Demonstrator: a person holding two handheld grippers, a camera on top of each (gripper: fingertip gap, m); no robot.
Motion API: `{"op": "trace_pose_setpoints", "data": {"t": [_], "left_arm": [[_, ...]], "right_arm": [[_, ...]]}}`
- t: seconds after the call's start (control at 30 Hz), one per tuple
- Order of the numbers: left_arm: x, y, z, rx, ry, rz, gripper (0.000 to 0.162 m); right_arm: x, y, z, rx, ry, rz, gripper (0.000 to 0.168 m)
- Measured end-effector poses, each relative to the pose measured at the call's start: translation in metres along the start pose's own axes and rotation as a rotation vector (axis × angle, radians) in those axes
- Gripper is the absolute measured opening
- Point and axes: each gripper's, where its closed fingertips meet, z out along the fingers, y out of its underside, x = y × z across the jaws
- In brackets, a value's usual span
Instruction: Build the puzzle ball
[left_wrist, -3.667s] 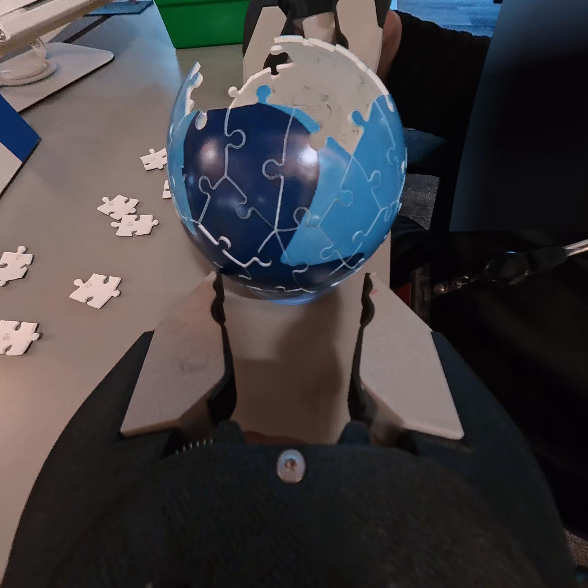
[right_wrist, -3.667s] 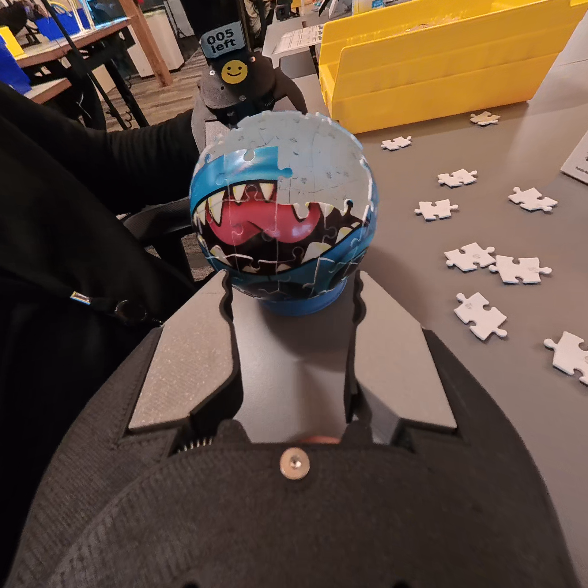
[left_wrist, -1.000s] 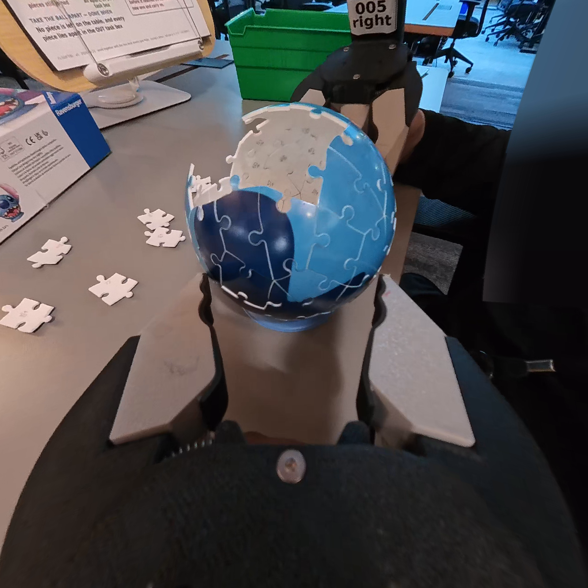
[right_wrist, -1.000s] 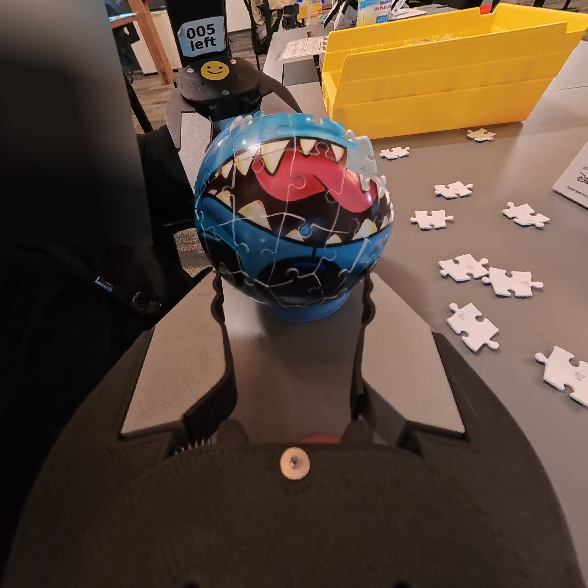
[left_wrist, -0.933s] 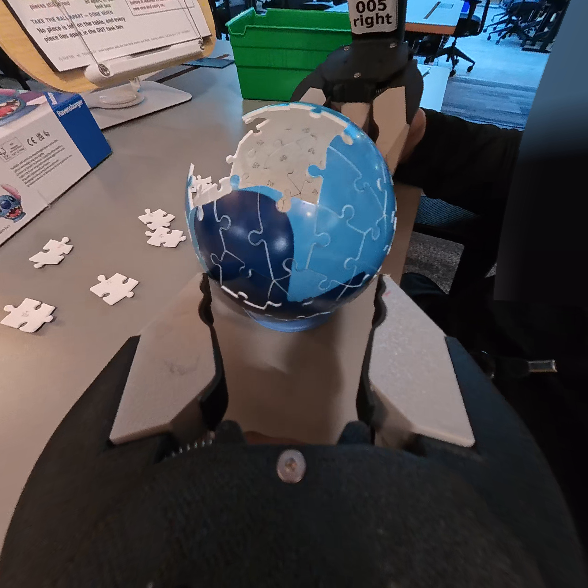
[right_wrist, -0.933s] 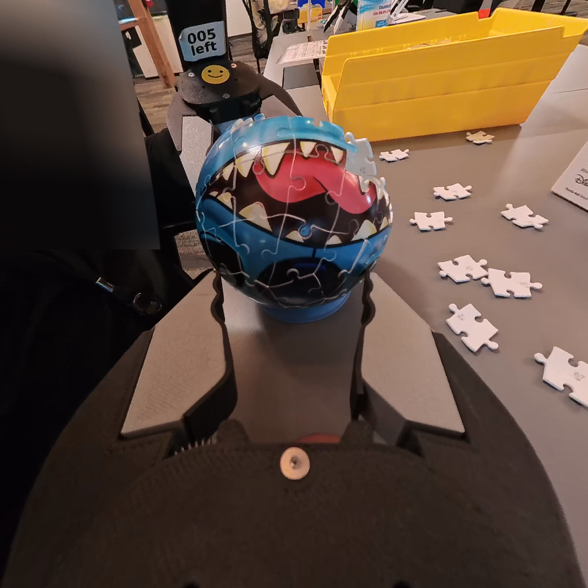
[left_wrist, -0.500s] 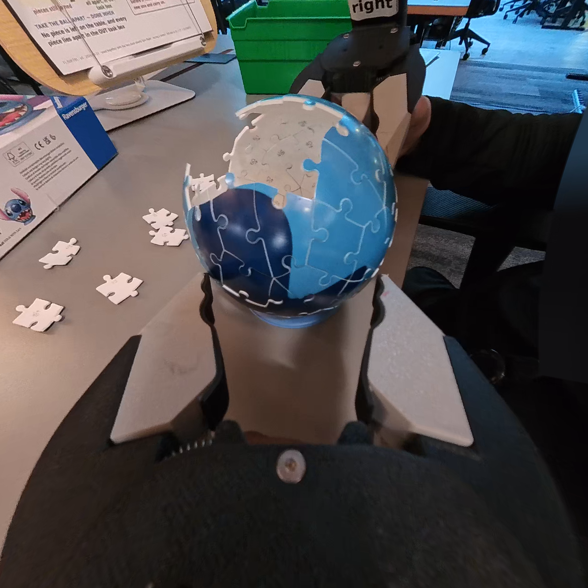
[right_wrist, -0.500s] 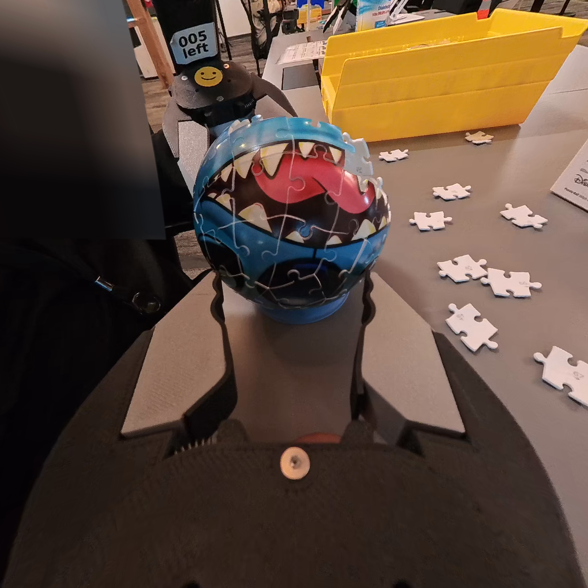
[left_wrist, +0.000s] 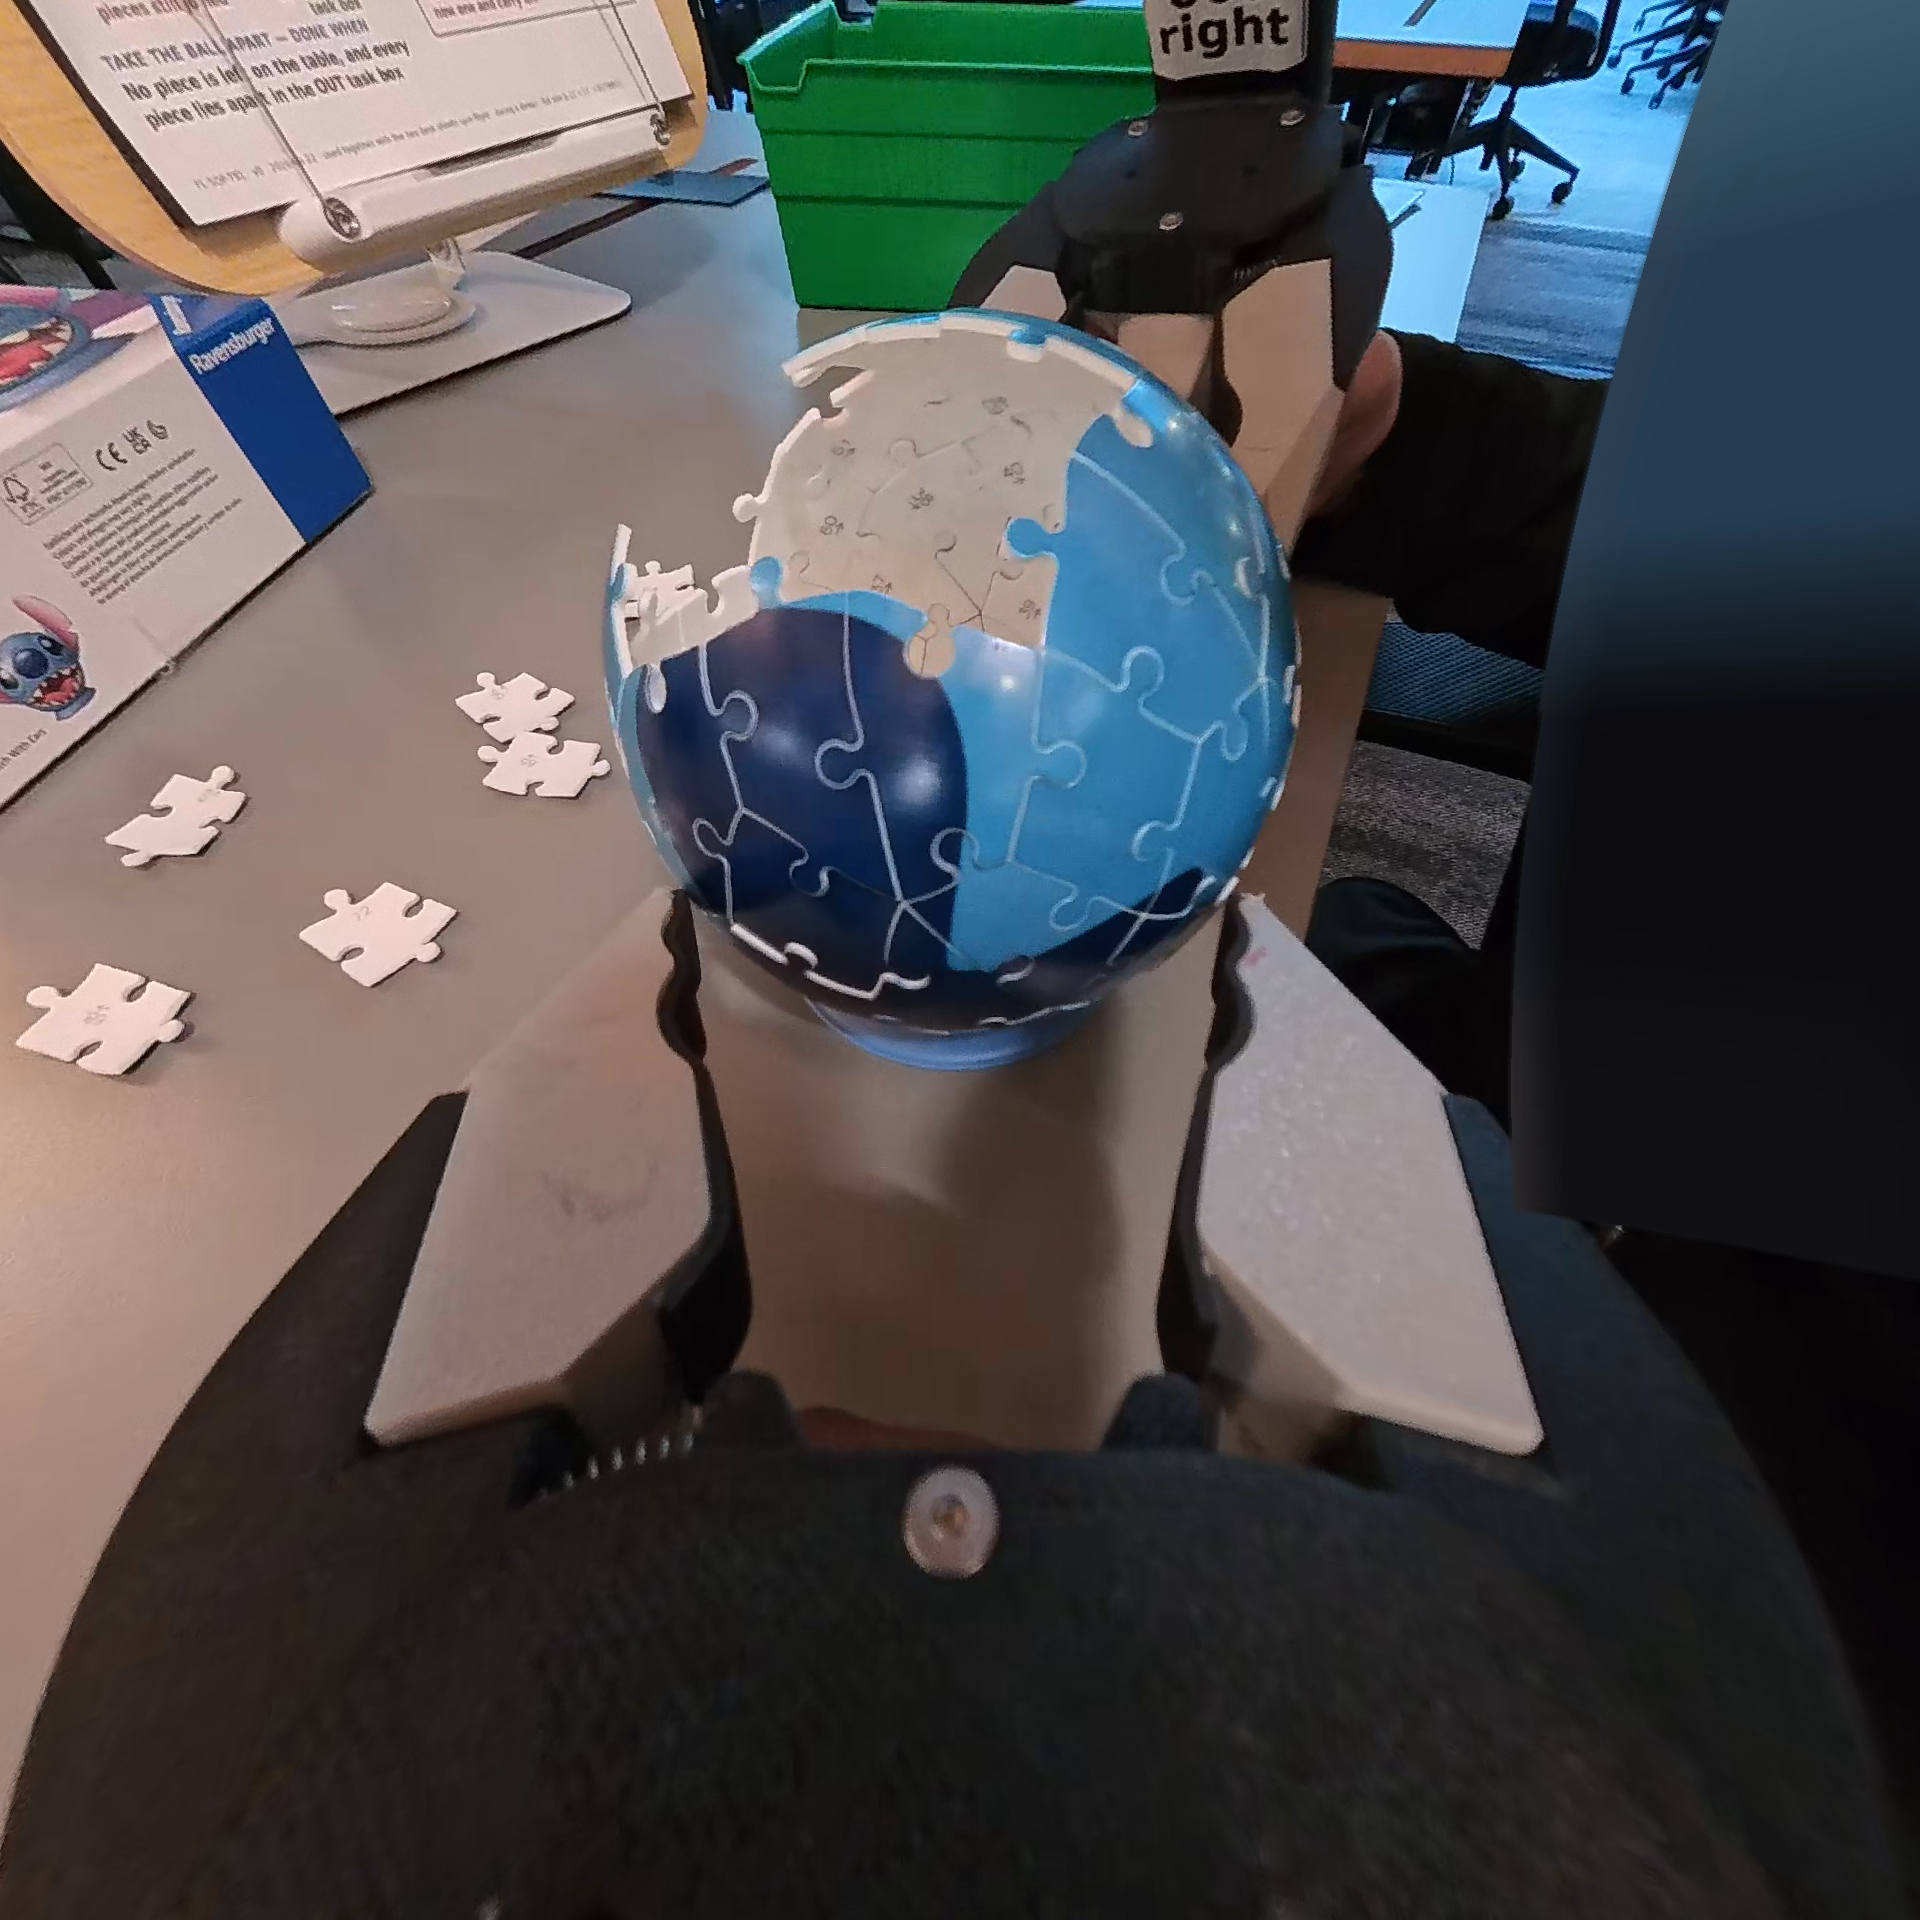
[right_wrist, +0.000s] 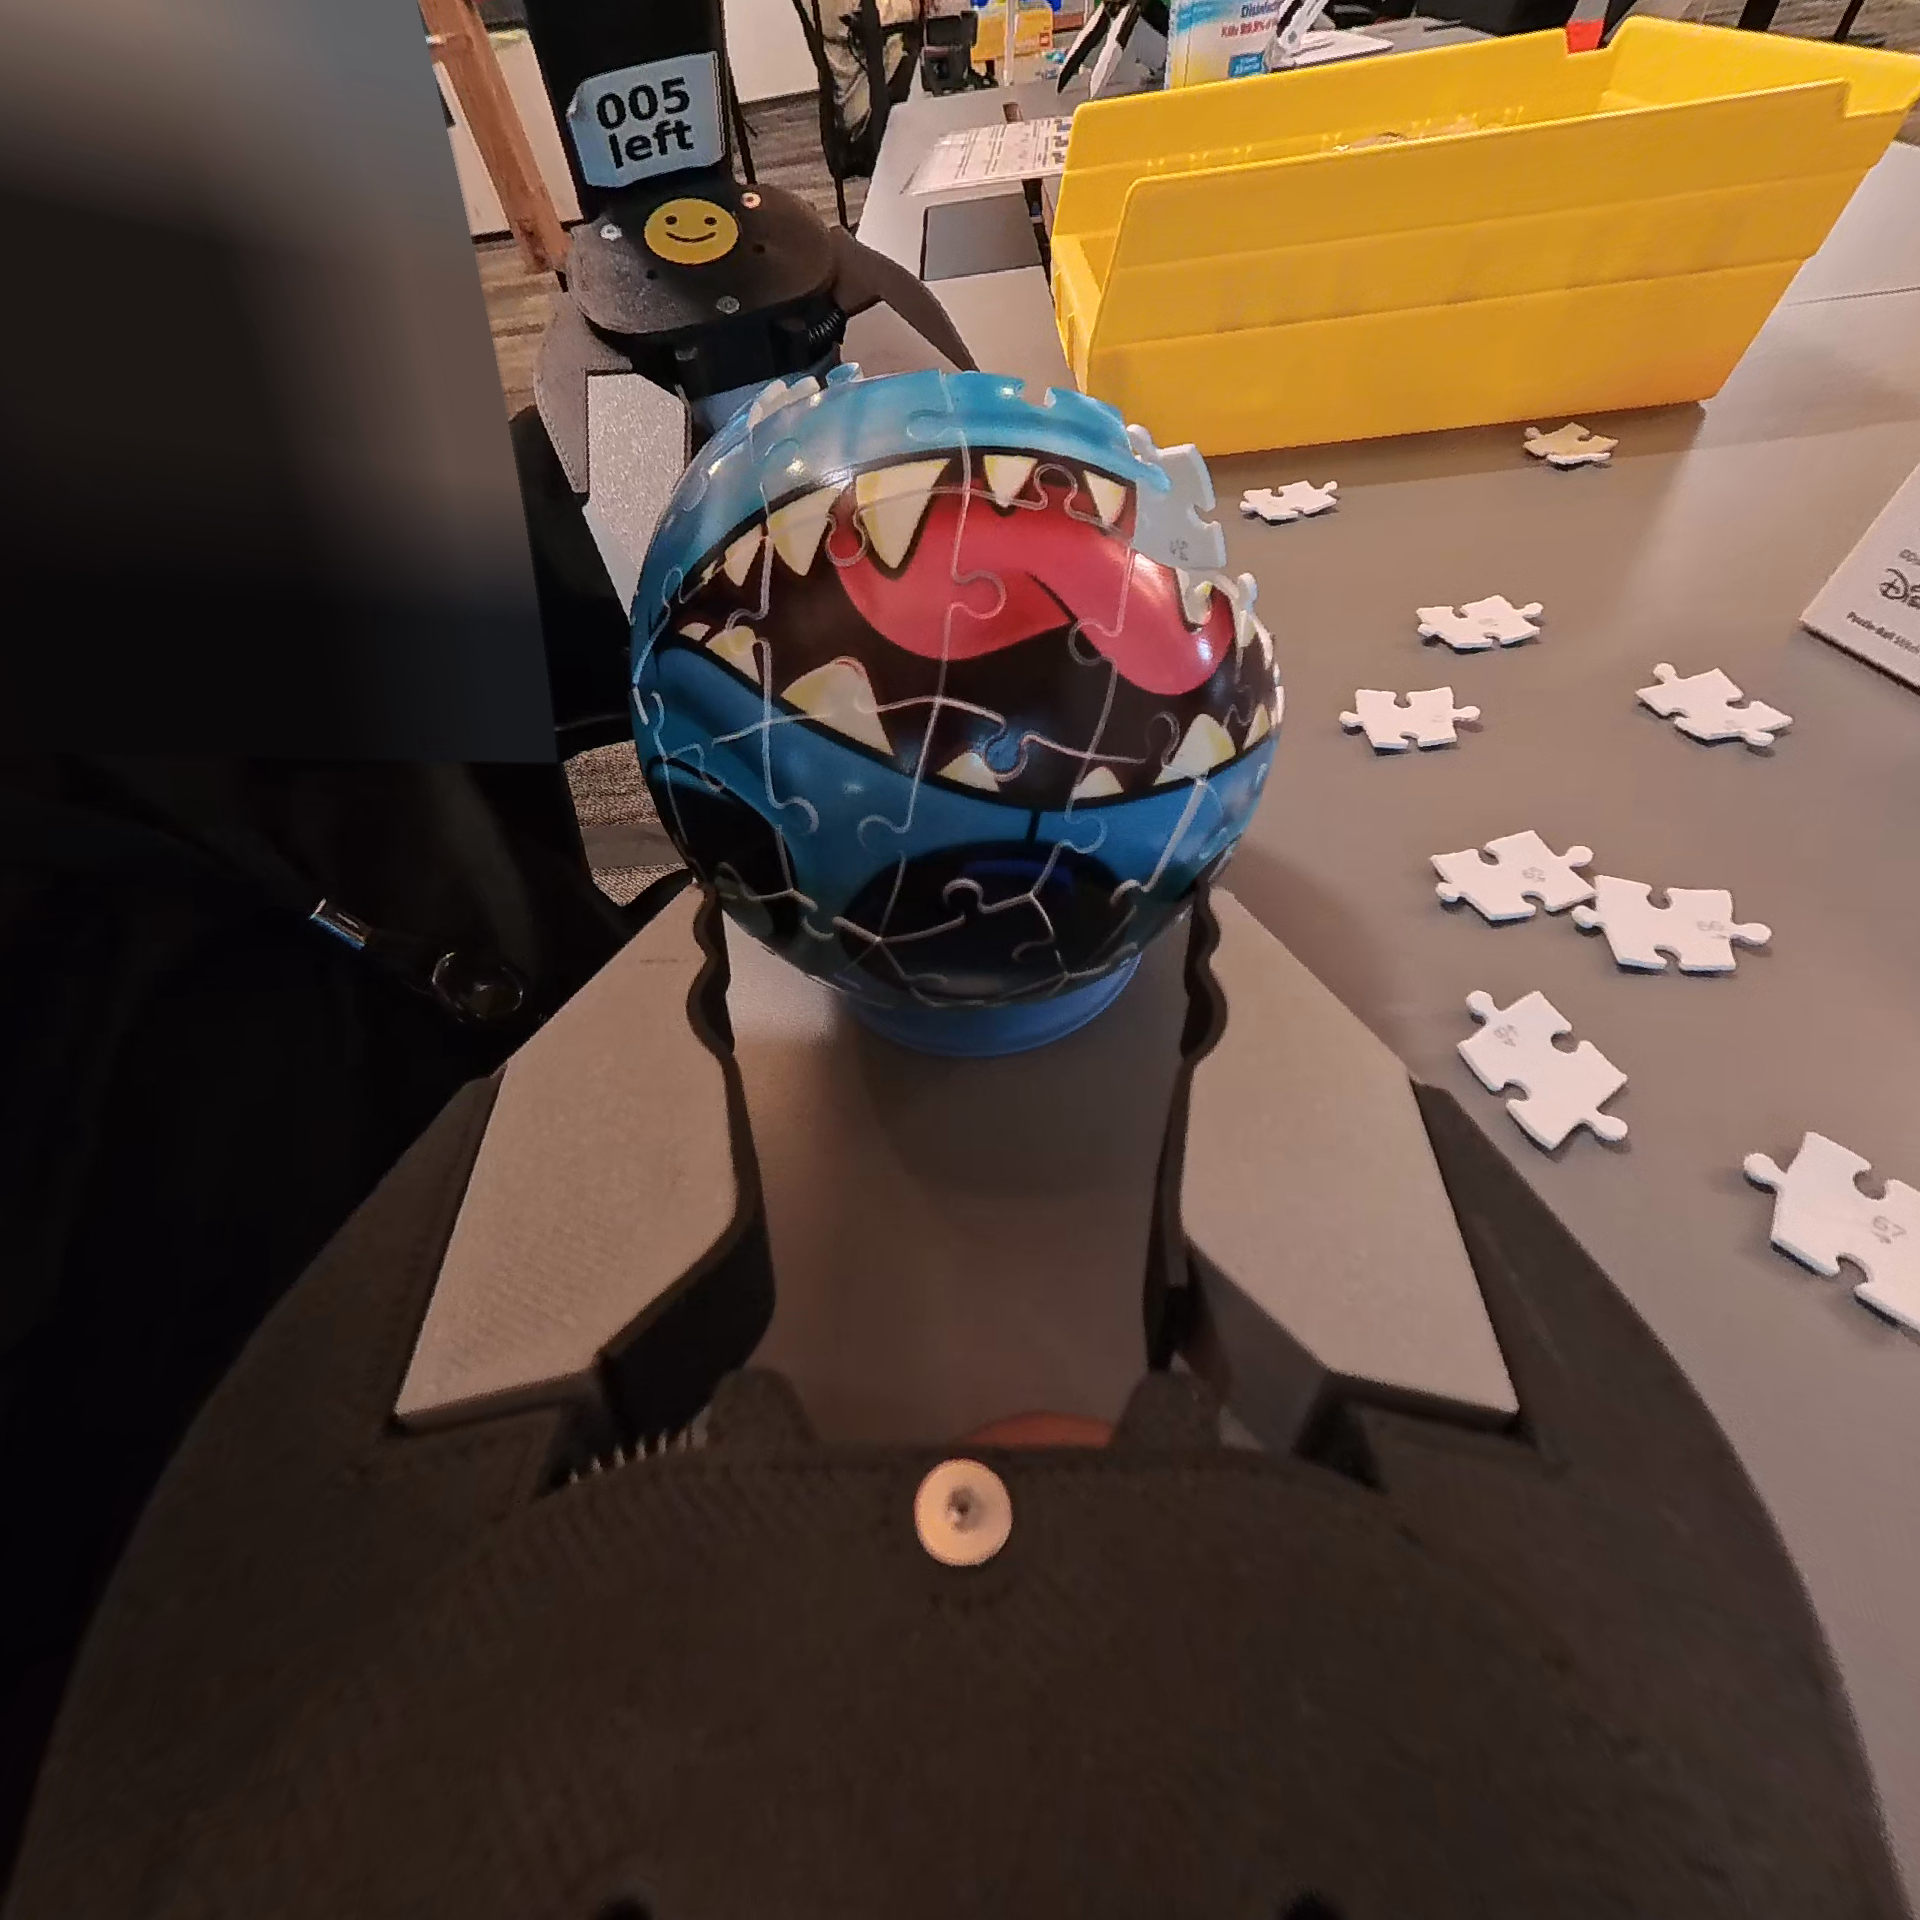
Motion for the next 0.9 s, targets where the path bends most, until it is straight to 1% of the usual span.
{"op": "trace_pose_setpoints", "data": {"t": [0.4, 0.67, 0.9], "left_arm": [[0.0027, 0.0033, 0.0017, -0.026, -0.031, 0.054, 0.1], [0.0014, 0.0011, 0.0004, -0.004, 0.026, -0.02, 0.096], [0.0018, 0.0011, 0.0011, -0.007, 0.026, -0.015, 0.097]], "right_arm": [[-0.0012, 0.0007, 0.0007, -0.006, 0.009, -0.021, 0.087], [-0.0012, 0.0009, 0.0011, -0.008, 0.008, -0.02, 0.088], [-0.0011, 0.0013, 0.0013, -0.01, 0.002, -0.013, 0.088]]}}
